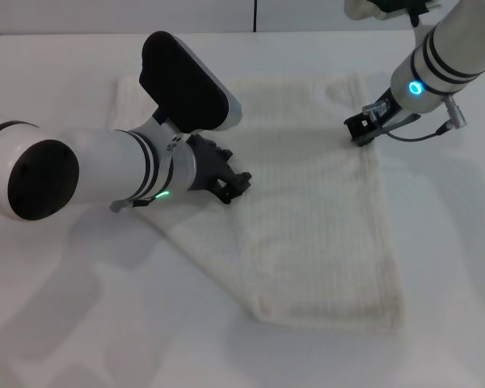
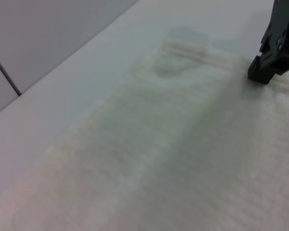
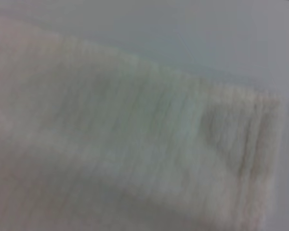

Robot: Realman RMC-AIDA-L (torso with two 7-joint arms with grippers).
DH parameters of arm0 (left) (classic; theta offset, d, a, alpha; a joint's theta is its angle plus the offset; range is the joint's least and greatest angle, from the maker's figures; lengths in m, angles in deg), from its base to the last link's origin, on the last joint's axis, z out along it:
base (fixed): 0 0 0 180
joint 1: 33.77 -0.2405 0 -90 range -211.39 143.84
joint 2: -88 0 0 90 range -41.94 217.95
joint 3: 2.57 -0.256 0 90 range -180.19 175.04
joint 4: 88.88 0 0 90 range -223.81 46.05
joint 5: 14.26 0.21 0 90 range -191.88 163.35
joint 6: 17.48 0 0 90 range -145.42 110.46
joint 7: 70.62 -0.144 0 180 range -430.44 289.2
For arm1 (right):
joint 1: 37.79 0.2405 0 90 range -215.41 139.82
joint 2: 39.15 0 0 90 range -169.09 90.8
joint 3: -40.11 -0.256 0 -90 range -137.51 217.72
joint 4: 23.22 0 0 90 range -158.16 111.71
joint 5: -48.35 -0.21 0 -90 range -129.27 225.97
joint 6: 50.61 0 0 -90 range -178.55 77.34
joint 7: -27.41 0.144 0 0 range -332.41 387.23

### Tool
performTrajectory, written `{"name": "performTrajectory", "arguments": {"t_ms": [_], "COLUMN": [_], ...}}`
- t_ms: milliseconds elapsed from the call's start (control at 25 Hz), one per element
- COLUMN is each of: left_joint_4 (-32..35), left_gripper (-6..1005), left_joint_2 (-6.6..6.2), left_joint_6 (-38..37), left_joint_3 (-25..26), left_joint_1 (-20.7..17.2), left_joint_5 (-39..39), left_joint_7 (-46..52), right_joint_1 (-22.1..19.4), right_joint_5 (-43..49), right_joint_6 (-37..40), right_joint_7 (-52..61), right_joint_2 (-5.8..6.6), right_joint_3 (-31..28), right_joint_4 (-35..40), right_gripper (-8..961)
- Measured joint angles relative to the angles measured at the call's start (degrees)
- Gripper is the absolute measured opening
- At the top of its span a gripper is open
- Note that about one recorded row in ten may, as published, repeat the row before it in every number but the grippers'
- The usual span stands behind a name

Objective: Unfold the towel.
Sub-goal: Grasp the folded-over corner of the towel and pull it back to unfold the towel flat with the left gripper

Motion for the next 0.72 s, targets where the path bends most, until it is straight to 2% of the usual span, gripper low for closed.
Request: {"name": "performTrajectory", "arguments": {"t_ms": [280, 480, 520, 600, 640, 720], "left_joint_4": [-3.0, -8.0, -11.6, -13.8, -19.5, -22.9], "left_gripper": [434, 231, 191, 144, 121, 74], "left_joint_2": [-0.18, -0.19, -0.14, -0.11, -0.06, -0.04], "left_joint_6": [1.5, 6.1, 8.9, 10.3, 15.2, 18.4], "left_joint_3": [0.4, 0.6, 0.7, 0.5, -0.3, -1.4], "left_joint_1": [-0.8, -2.0, -3.0, -3.5, -4.7, -5.2], "left_joint_5": [0.1, 2.1, 5.3, 7.5, 14.0, 17.9], "left_joint_7": [0.1, 1.3, 3.6, 5.1, 9.8, 13.0], "right_joint_1": [0.0, 0.0, -0.1, -0.1, -0.1, -0.1], "right_joint_5": [0.0, 0.0, 0.0, 0.0, 0.0, 0.0], "right_joint_6": [0.3, 0.3, 0.3, 0.3, 0.3, 0.3], "right_joint_7": [-0.1, -0.1, -0.1, -0.1, -0.1, -0.1], "right_joint_2": [0.06, 0.09, 0.09, 0.09, 0.09, 0.09], "right_joint_3": [0.4, 0.4, 0.4, 0.3, 0.3, 0.3], "right_joint_4": [0.1, 0.2, 0.2, 0.3, 0.3, 0.3], "right_gripper": [13, 14, 14, 14, 14, 15]}}
